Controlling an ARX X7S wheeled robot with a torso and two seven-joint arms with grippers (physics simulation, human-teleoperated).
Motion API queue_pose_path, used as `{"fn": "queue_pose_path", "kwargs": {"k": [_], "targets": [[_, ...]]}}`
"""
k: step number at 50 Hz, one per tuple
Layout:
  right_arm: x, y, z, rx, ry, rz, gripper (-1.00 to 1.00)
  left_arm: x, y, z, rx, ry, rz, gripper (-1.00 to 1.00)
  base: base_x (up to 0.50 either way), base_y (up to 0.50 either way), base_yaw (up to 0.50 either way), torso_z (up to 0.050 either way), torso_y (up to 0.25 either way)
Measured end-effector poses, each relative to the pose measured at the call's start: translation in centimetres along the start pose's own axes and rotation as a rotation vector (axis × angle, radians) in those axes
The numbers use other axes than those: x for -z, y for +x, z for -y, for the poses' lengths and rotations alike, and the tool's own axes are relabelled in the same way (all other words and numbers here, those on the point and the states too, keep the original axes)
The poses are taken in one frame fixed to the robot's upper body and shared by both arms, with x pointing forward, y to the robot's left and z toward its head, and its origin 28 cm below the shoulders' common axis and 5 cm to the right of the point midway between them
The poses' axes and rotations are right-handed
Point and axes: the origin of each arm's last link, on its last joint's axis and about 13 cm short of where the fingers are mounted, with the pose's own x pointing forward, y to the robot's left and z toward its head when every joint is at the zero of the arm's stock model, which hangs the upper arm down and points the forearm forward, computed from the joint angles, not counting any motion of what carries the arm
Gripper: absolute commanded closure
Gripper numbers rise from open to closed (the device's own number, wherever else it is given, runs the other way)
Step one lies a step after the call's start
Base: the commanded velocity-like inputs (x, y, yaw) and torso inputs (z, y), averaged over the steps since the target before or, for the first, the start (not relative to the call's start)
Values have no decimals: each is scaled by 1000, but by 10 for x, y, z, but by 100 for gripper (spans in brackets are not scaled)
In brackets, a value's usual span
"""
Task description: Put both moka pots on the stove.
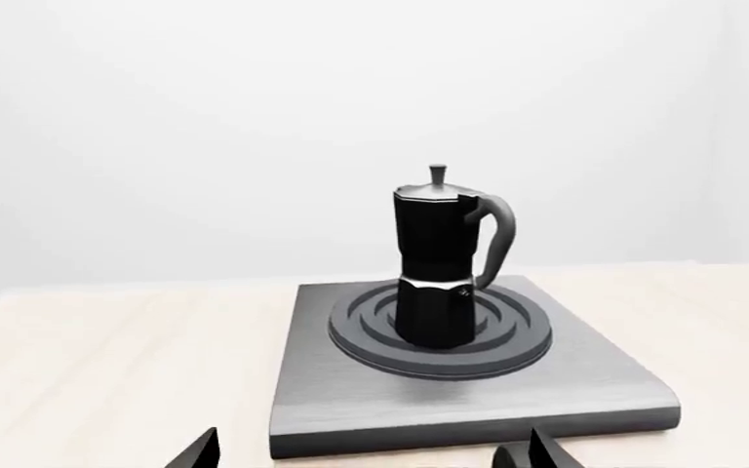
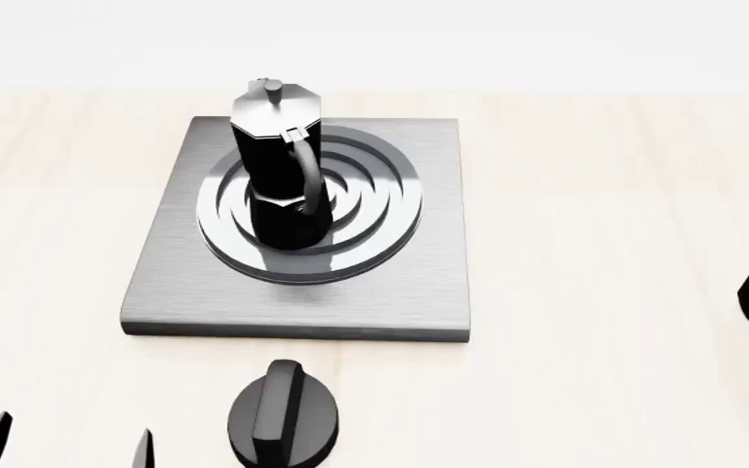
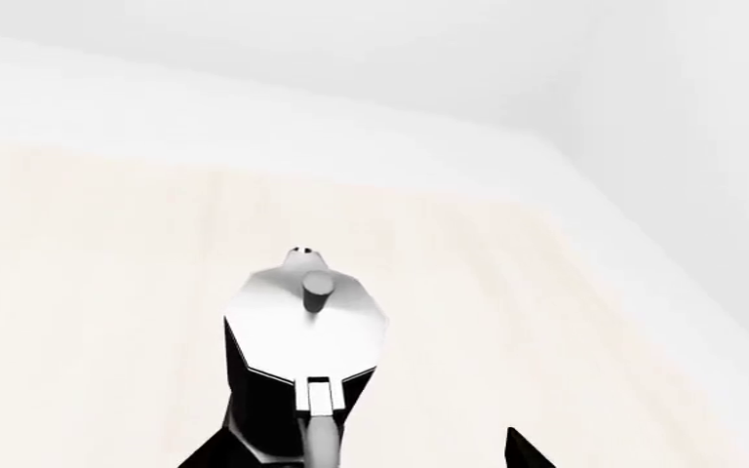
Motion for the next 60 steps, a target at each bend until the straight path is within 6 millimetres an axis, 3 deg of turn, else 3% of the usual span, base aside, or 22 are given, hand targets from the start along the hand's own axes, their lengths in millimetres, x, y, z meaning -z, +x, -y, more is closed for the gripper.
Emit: {"fn": "queue_pose_path", "kwargs": {"k": [38, 60], "targets": [[36, 39, -6, -28, 31, -102, -100, 3, 0, 2, 13, 6, -5, -100, 0, 0, 0, 0, 0], [51, 49, -17, -41, 45, -122, -100, 3, 0, 2, 17, 9, -9, -100, 0, 0, 0, 0, 0]]}}
